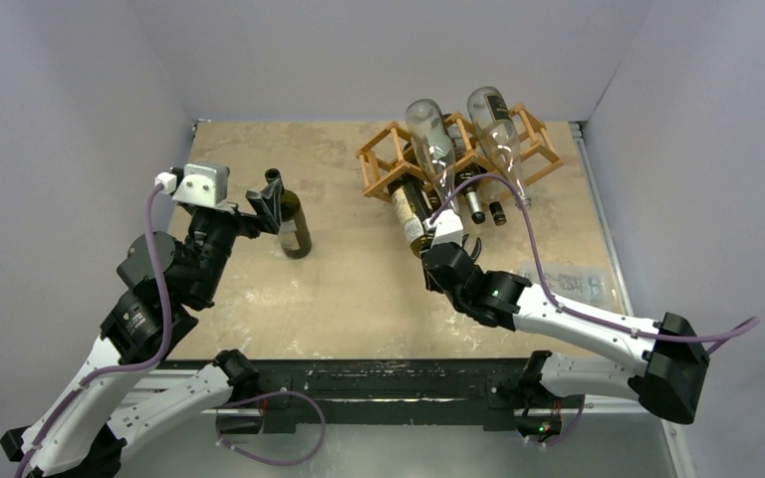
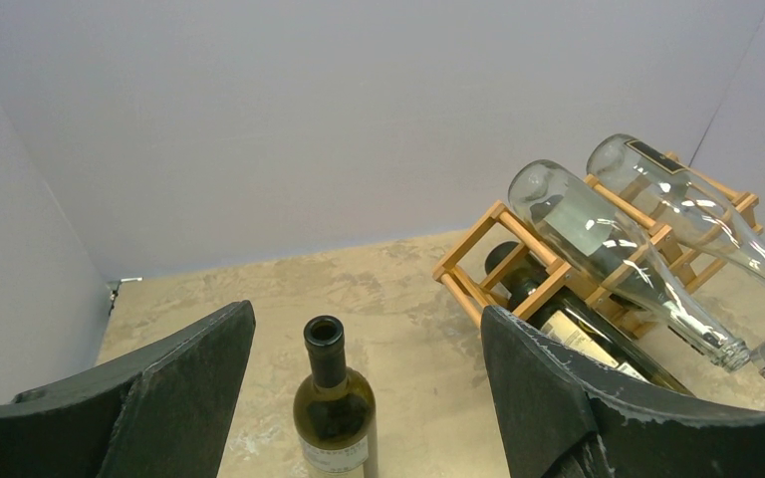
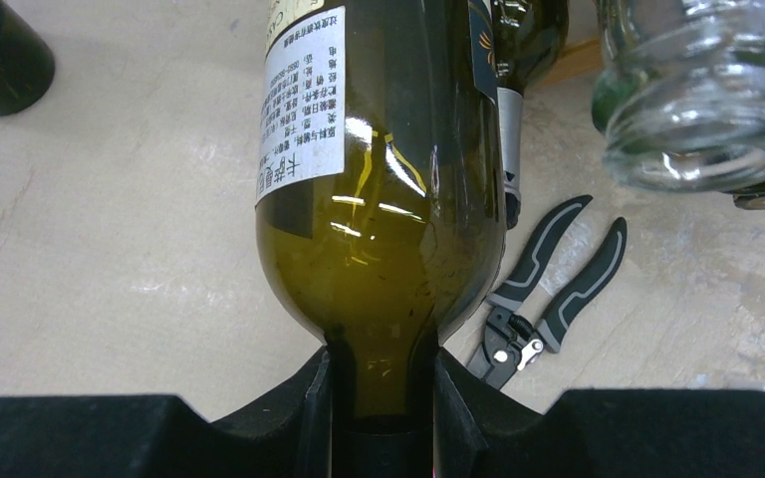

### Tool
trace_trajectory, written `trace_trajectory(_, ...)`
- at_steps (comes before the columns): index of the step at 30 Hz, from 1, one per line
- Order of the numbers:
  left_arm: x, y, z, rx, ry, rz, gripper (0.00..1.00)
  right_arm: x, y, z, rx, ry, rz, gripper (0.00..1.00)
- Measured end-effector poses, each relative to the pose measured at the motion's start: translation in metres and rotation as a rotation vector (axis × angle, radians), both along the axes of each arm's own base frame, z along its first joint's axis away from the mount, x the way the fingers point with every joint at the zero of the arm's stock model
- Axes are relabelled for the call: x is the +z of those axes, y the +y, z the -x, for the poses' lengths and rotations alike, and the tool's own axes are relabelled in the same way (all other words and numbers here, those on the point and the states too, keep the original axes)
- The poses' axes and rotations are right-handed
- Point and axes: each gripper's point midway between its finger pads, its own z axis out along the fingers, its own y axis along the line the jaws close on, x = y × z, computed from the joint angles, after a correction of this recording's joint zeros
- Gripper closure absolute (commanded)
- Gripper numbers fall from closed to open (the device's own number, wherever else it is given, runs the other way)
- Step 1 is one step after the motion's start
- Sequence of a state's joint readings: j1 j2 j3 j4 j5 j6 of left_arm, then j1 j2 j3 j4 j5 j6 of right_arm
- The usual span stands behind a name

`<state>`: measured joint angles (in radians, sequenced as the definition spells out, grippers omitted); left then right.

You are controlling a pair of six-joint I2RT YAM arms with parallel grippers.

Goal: Put the wine bottle on the wine rack

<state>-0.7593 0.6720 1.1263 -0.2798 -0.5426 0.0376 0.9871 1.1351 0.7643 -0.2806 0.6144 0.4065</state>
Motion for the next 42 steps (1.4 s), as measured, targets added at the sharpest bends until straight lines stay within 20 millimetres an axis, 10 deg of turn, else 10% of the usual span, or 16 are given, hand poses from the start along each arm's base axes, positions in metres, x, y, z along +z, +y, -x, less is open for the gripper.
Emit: trace_trajectory(42,0.01,0.008,0.009,0.0,-0.03,0.029,0.14,0.003,0.043,-0.109,-0.126,-0.022,-0.027,1.0)
